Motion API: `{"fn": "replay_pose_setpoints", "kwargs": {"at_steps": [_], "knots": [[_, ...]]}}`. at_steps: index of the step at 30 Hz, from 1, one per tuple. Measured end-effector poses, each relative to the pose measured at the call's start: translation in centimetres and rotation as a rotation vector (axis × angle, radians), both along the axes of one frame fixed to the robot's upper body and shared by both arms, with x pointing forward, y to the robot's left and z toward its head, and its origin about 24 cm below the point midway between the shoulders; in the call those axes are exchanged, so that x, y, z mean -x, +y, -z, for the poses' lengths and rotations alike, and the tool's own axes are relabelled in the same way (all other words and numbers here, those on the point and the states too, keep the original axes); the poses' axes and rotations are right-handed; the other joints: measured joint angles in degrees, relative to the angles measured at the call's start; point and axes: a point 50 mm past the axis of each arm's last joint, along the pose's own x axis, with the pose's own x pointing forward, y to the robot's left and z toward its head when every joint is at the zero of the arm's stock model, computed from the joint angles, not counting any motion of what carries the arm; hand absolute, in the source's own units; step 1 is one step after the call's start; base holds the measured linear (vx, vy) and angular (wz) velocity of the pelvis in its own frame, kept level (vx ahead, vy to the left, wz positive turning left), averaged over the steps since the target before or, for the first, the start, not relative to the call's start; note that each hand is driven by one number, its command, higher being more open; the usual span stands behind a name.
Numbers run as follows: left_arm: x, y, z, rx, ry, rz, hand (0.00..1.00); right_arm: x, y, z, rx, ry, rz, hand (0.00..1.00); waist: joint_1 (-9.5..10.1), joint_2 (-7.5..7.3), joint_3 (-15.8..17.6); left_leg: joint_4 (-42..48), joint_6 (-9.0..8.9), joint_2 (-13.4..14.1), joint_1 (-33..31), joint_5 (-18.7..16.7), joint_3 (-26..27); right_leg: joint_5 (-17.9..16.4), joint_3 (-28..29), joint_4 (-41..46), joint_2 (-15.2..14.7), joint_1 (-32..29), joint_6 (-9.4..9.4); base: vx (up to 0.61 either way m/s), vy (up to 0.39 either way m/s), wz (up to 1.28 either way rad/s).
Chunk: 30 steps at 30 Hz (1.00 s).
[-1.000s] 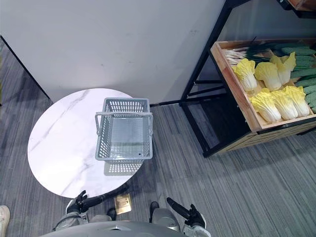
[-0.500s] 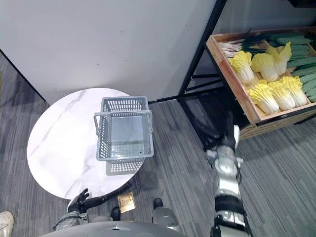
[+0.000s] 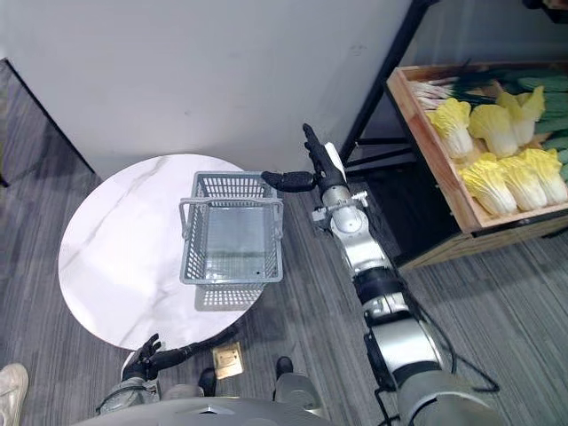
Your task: Pick vegetable in the basket
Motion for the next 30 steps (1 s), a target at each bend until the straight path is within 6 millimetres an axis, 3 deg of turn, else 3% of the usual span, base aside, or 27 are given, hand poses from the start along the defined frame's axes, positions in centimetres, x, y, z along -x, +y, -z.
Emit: {"fn": "replay_pose_setpoints", "kwargs": {"at_steps": [5,10,14,20,30], "knots": [[-0.5,0.0,-0.3,0.003,-0.035,-0.011,1.00,-1.4,0.6,-1.3,0.084,0.017,-0.034,1.00,1.81,0.04,0.6,1.0,0.08,-0.6,-1.5,0.2,-2.0,0.1,-1.3,-0.3,-0.8,0.0,0.01,0.00,0.009,0.24],[-0.9,-0.3,-0.5,0.018,-0.066,-0.031,1.00,-2.5,2.3,-4.2,0.165,-0.042,-0.085,1.00,2.25,0.65,2.2,1.9,0.29,-1.0,-2.6,0.3,-2.5,1.5,-1.1,-1.3,-0.9,0.0,0.11,-0.03,0.021,0.07],[-1.1,-0.3,-0.6,0.017,-0.075,-0.030,1.00,-3.0,4.6,-6.0,0.476,-0.111,-0.162,1.00,2.87,0.94,2.5,2.3,0.28,-1.0,-3.1,0.3,-2.8,1.5,-1.0,-1.9,-0.9,0.0,0.10,-0.01,-0.004,0.02],[-1.4,-0.6,-0.7,0.023,-0.084,-0.028,1.00,-2.6,6.7,-4.8,0.814,-0.121,-0.286,1.00,3.17,1.46,3.0,3.1,0.22,-1.0,-4.1,0.2,-3.9,1.4,-1.3,-1.9,-0.6,0.0,0.04,-0.02,-0.008,0.08],[-2.1,-0.9,-0.9,0.020,-0.097,0.006,1.00,-2.4,7.1,-4.3,0.838,-0.108,-0.322,1.00,4.26,1.83,3.8,3.9,0.10,-1.0,-4.7,0.1,-4.4,1.3,-1.3,-1.9,-0.5,-0.1,-0.16,-0.01,0.001,0.03]]}}
